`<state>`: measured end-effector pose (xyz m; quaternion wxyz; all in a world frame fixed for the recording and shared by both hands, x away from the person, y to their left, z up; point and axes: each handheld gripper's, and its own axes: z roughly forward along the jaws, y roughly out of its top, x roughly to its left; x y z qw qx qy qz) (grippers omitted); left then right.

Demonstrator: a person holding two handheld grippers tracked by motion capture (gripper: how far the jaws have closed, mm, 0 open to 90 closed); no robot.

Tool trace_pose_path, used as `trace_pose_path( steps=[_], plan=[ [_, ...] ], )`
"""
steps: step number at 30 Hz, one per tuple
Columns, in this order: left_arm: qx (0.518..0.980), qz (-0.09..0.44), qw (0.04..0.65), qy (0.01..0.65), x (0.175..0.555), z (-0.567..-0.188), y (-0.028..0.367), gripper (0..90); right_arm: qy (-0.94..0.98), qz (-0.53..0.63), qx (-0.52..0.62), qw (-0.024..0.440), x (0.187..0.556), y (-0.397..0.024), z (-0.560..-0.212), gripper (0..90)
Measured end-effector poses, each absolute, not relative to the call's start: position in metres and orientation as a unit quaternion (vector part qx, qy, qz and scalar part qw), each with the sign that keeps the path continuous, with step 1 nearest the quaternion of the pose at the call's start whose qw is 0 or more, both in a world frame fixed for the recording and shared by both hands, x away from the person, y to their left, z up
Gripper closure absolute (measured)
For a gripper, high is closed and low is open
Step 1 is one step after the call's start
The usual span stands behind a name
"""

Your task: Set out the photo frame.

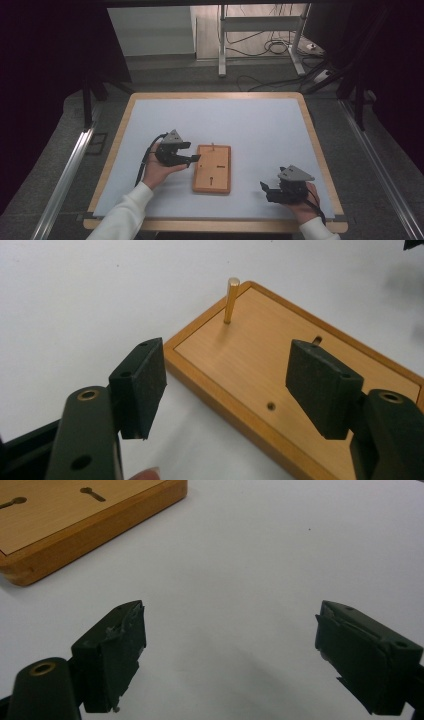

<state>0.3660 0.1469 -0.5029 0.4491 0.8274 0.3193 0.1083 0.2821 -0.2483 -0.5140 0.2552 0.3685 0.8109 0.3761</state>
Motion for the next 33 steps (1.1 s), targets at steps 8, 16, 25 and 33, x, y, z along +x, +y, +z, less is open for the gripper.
trace_pose_path(
  steps=[8,16,25,33],
  plan=[
    [0.836,0.108,0.451,0.294,0.376,-0.500,0.130,34.0,0.812,0.378,0.365,0.254,0.283,-0.245,-0.513,13.5],
    [0.845,0.113,0.439,0.282,0.388,-0.509,0.116,40.0,0.814,0.376,0.364,0.251,0.284,-0.244,-0.515,13.5],
    [0.858,0.107,0.434,0.254,0.401,-0.512,0.098,50.4,0.818,0.368,0.360,0.257,0.283,-0.246,-0.515,13.5],
    [0.856,0.097,0.438,0.255,0.411,-0.518,0.089,57.9,0.820,0.367,0.359,0.255,0.282,-0.243,-0.517,13.5]
  ],
)
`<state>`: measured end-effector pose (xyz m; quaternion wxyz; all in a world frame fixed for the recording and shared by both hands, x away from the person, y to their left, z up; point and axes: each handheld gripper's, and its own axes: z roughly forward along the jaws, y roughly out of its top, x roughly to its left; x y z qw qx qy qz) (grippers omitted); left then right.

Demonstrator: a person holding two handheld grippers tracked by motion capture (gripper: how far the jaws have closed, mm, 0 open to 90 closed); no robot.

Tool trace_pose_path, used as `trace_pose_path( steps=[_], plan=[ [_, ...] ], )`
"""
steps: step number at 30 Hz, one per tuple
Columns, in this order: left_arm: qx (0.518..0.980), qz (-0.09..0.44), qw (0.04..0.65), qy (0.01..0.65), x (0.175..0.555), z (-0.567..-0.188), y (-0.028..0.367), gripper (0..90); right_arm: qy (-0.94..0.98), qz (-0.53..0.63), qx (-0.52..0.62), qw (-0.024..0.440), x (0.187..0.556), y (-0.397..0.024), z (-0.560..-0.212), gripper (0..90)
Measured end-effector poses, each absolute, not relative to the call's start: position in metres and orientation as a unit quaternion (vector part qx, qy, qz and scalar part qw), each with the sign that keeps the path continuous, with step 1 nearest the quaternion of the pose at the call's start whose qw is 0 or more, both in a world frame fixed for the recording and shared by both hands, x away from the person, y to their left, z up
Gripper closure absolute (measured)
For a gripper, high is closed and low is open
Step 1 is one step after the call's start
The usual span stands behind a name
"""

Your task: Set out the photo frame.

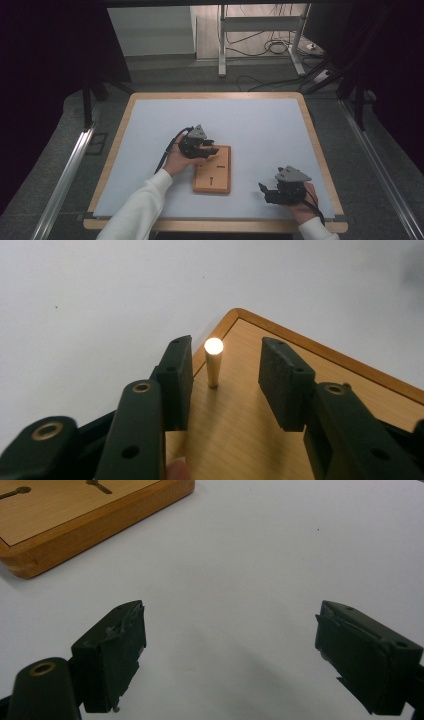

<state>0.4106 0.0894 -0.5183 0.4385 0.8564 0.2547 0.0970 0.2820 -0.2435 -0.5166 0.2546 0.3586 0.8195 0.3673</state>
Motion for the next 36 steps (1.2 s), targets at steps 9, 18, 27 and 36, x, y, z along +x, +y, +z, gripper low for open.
trace_pose_path(
  steps=[9,18,27,36],
  plan=[
    [0.858,0.090,0.435,0.258,0.419,-0.521,0.083,64.9,0.817,0.372,0.360,0.253,0.281,-0.245,-0.515,13.5],
    [0.861,0.079,0.428,0.263,0.423,-0.522,0.083,83.2,0.818,0.371,0.359,0.253,0.281,-0.245,-0.515,13.5],
    [0.860,0.052,0.428,0.273,0.428,-0.522,0.085,83.5,0.813,0.399,0.361,0.224,0.280,-0.241,-0.511,13.4],
    [0.859,0.032,0.426,0.283,0.431,-0.521,0.085,82.9,0.828,0.397,0.319,0.234,0.271,-0.221,-0.508,13.0]
  ],
)
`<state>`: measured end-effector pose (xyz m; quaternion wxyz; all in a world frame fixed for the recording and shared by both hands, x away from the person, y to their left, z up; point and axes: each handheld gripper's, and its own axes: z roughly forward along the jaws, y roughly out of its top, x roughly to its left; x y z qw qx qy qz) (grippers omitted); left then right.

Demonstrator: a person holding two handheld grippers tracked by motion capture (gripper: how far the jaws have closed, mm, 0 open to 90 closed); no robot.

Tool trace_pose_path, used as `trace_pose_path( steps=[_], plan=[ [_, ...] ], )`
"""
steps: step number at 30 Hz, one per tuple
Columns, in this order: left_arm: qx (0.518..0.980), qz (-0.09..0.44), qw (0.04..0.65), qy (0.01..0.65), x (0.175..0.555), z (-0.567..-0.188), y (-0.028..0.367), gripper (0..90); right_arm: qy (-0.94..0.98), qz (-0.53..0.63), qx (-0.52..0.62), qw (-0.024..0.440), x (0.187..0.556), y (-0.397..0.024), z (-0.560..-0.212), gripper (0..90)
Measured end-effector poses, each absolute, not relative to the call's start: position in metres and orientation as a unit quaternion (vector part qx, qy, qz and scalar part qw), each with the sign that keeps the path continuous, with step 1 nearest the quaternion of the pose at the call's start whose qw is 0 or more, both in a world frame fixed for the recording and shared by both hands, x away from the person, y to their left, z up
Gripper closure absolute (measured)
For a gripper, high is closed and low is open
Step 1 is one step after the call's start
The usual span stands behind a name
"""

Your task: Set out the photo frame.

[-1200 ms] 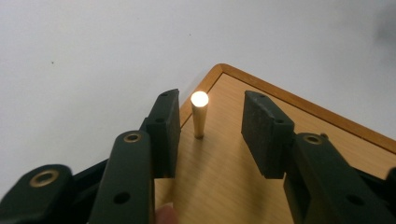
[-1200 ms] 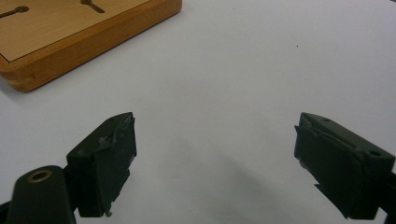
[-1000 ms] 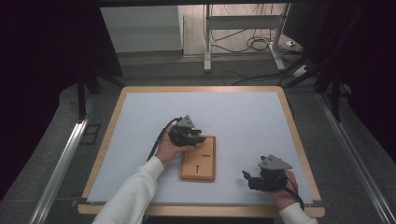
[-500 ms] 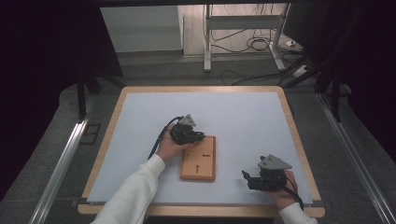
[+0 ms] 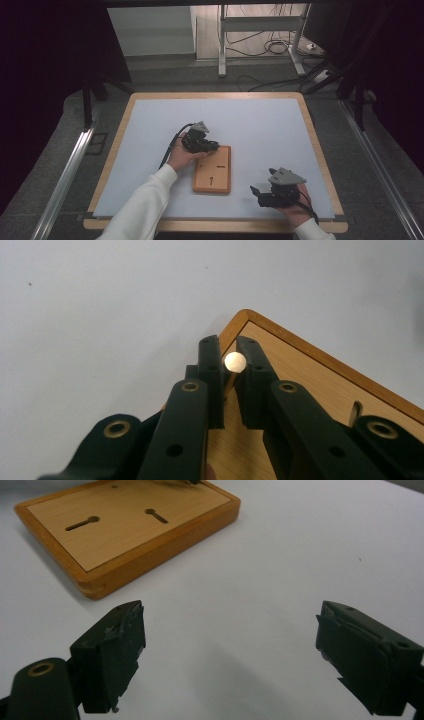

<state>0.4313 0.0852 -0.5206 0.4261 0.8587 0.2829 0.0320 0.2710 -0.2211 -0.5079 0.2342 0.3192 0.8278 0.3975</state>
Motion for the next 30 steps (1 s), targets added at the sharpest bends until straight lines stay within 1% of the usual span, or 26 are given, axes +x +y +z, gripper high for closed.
trace_pose_path(
  steps=[5,14,26,30],
  plan=[
    [0.860,0.014,0.422,0.286,0.435,-0.520,0.086,82.3,0.837,0.395,0.292,0.242,0.267,-0.208,-0.505,12.9],
    [0.857,-0.010,0.422,0.295,0.441,-0.519,0.088,81.9,0.857,0.374,0.244,0.258,0.259,-0.172,-0.505,9.7],
    [0.857,-0.033,0.415,0.303,0.449,-0.517,0.089,82.1,0.882,0.330,0.188,0.279,0.260,-0.127,-0.517,9.2],
    [0.855,-0.043,0.417,0.306,0.452,-0.518,0.089,81.9,0.885,0.315,0.175,0.293,0.263,-0.113,-0.521,9.2]
  ],
)
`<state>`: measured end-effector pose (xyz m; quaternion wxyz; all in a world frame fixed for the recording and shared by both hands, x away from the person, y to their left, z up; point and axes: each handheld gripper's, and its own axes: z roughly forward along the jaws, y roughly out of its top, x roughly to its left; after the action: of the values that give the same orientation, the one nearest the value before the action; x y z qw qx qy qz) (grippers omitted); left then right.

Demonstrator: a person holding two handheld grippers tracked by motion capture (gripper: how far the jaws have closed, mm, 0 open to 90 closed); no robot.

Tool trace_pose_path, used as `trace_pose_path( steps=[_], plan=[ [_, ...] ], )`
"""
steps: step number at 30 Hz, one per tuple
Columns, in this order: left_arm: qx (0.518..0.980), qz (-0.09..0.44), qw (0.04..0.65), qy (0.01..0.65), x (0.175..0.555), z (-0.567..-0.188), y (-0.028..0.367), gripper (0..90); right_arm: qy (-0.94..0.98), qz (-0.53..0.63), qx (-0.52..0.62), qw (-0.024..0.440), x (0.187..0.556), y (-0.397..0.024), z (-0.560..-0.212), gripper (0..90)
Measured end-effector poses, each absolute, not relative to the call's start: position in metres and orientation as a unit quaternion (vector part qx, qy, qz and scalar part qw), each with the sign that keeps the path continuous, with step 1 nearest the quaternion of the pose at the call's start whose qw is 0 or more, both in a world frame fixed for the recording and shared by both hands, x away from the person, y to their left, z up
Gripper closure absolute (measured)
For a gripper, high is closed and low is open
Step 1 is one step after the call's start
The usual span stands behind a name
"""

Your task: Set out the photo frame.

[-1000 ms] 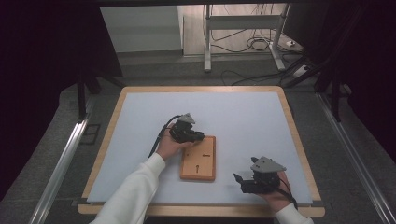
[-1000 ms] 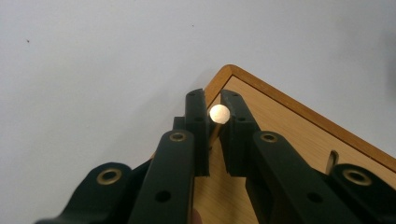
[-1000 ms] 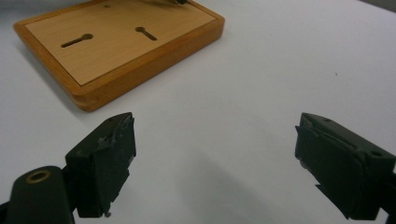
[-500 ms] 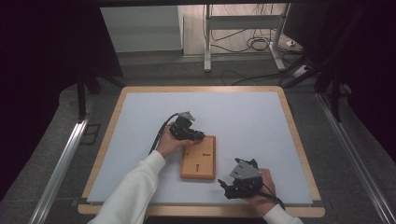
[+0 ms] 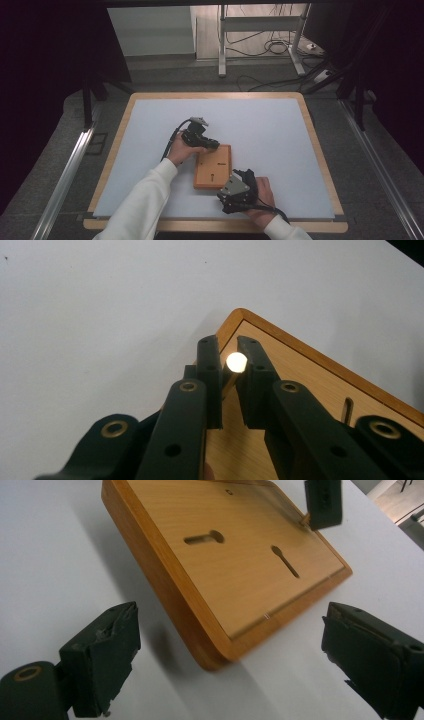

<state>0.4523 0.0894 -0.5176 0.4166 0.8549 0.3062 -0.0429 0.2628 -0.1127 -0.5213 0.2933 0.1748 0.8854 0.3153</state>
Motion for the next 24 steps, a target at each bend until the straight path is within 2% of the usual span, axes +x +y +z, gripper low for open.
trace_pose_path(
  steps=[13,18,24],
  plan=[
    [0.852,-0.044,0.418,0.312,0.454,-0.518,0.090,82.1,0.882,0.281,0.150,0.347,0.275,-0.092,-0.528,12.0],
    [0.857,-0.017,0.411,0.311,0.450,-0.516,0.087,83.5,0.877,0.280,0.127,0.369,0.272,-0.090,-0.524,19.2],
    [0.855,-0.008,0.411,0.316,0.449,-0.516,0.086,83.9,0.880,0.285,0.119,0.362,0.274,-0.090,-0.514,28.5]
  ],
)
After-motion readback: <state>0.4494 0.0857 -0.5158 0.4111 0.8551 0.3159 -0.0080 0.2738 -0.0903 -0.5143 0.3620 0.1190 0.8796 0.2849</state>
